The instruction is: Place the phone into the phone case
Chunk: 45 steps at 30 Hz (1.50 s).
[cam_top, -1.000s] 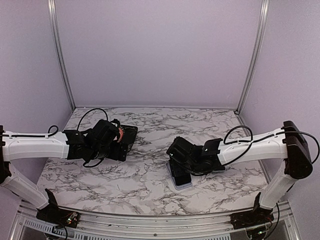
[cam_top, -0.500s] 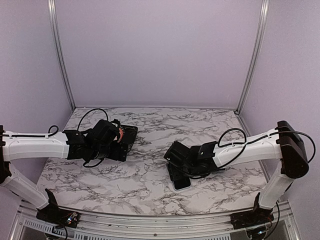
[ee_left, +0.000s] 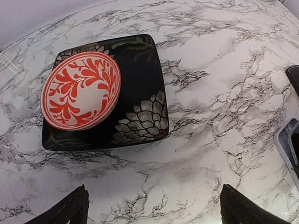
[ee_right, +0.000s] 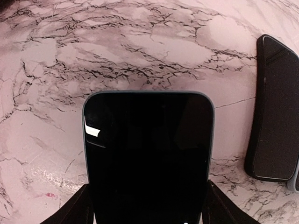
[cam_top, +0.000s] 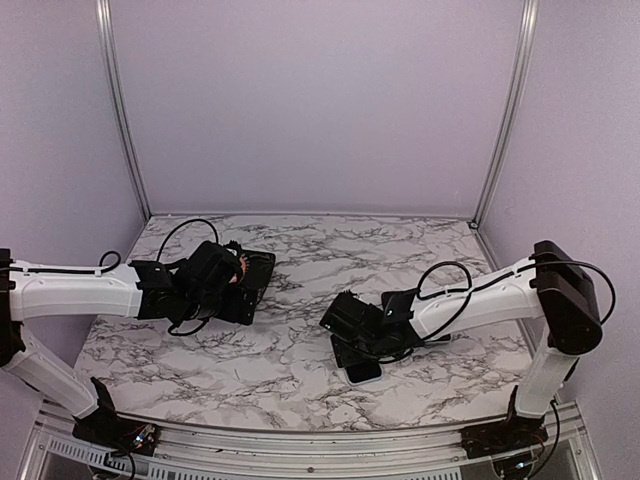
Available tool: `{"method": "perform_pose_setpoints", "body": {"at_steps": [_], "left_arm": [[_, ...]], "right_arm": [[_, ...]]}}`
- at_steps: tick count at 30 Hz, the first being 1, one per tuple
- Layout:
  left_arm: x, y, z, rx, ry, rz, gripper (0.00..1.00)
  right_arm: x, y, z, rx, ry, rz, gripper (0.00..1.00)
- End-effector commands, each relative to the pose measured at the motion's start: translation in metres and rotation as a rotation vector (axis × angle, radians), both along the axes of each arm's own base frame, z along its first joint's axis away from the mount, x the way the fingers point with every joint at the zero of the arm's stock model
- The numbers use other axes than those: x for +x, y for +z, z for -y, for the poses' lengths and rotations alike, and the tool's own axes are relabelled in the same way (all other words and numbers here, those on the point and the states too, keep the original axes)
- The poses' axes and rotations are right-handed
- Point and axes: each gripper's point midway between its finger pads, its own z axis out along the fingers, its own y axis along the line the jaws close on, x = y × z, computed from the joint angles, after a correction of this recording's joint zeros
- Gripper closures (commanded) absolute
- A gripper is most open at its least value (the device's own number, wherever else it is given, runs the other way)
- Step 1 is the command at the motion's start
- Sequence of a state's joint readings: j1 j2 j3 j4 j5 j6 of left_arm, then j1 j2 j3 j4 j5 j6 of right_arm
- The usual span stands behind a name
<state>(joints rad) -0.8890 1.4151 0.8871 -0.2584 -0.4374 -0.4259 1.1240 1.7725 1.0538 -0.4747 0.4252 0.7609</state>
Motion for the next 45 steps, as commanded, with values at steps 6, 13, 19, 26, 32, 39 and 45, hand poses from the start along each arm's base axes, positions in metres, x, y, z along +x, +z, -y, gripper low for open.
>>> {"method": "perform_pose_setpoints", "body": {"at_steps": [6,13,19,26,32,39,45], "left_arm": [[0.004,0.0,0.0,0.013,0.005,0.003,0.01],[0.004,-0.002,-0.001,0.023,0.002,0.003,0.01],[0.004,-0.002,0.0,0.018,0.001,0.0,0.01],[0.004,-0.001,0.001,0.016,-0.002,0.003,0.01],[0.005,0.001,0.002,0.017,-0.007,0.005,0.01],[0.005,0.001,0.001,0.017,-0.007,0.007,0.01],[0.004,0.002,0.001,0.015,-0.006,0.007,0.01]], "right_arm": [[-0.017,-0.011,-0.001,-0.063,0.011,-0.11,0.02],[-0.015,0.009,-0.009,-0.061,0.054,-0.141,0.01],[-0.026,-0.009,-0.003,-0.049,0.078,-0.268,0.01],[-0.035,-0.022,0.003,-0.073,0.079,-0.319,0.01],[-0.04,-0.028,0.01,-0.093,0.073,-0.342,0.03],[-0.045,-0.037,0.017,-0.133,0.085,-0.365,0.15],[-0.038,-0.03,0.008,-0.114,0.096,-0.342,0.38]]}}
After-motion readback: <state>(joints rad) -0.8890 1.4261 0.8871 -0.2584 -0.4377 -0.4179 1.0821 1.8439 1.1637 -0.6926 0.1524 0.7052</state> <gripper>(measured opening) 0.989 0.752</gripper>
